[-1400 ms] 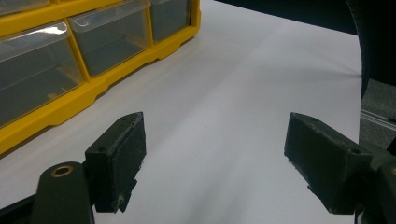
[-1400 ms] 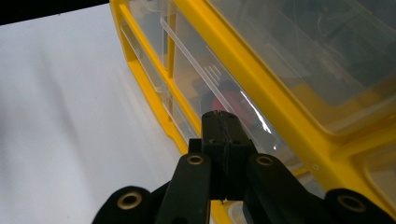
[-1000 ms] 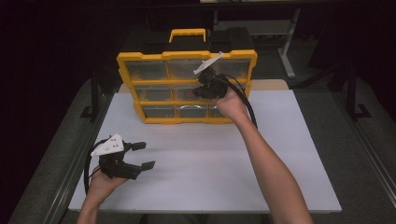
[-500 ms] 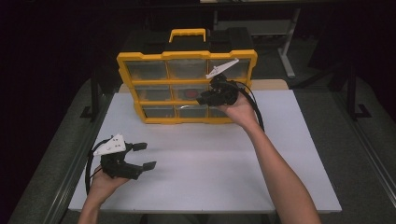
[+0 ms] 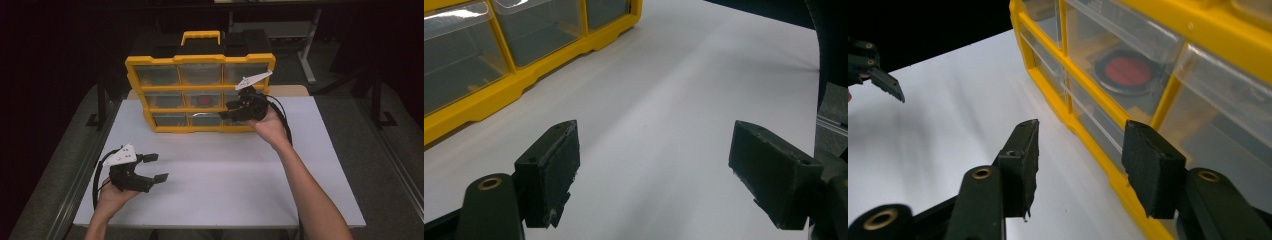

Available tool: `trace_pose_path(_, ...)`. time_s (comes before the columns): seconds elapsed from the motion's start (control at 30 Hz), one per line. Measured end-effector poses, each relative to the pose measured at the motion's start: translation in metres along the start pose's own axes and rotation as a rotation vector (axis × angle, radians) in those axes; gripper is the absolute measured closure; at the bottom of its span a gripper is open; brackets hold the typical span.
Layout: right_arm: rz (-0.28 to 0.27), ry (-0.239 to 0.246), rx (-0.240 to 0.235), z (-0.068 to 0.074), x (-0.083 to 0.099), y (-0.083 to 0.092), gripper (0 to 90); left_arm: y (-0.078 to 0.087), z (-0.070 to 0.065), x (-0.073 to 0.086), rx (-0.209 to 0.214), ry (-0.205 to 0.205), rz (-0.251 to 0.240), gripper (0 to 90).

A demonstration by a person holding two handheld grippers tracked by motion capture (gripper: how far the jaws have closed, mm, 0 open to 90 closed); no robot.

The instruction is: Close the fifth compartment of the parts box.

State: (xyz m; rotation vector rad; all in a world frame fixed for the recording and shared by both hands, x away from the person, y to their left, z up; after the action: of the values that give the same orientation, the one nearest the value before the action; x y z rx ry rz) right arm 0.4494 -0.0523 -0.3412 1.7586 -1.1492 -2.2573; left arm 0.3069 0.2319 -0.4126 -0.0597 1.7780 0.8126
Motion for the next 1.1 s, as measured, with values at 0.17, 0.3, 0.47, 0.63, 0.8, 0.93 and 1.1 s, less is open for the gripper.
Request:
trace_pose_path(0.17,-0.020,-0.019,-0.003,-0.001,0.010,0.008,40.6,0.000,-0.001,0.001,-0.001,0.013,0.003,20.5)
trace_pose_path(0.3,-0.019,-0.031,0.009,0.000,0.018,0.013,37.1,0.000,0.000,0.001,-0.004,0.012,0.005,20.2)
trace_pose_path(0.47,-0.021,-0.043,0.026,-0.003,0.032,0.015,33.4,-0.001,0.002,0.003,-0.009,0.011,0.016,19.9)
trace_pose_path(0.63,-0.027,-0.070,0.033,-0.006,0.041,0.019,30.0,-0.001,0.003,0.003,-0.012,0.009,0.015,19.8)
trace_pose_path(0.8,-0.039,-0.079,0.032,-0.006,0.048,0.026,27.6,-0.002,0.004,0.005,-0.016,0.015,0.012,19.5)
trace_pose_path(0.93,-0.034,-0.081,0.042,-0.006,0.053,0.031,26.7,-0.002,0.005,0.006,-0.020,0.021,0.011,19.1)
trace_pose_path(1.1,-0.039,-0.087,0.047,-0.006,0.062,0.036,25.6,-0.003,0.005,0.006,-0.020,0.017,0.014,19.1)
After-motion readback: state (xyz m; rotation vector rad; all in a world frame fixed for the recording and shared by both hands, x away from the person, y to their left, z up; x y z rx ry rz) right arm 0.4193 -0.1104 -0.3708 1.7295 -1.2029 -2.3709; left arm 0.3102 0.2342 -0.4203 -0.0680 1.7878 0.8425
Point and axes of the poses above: each handheld gripper's, and its own axes: y roughly backward along the jaws, x roughly out of its underside, z roughly to its left, the point moved 6 cm from there along -y, roughly forward along the jaws, and after that the axes turned 3 degrees about y, right-handed, at the moved point
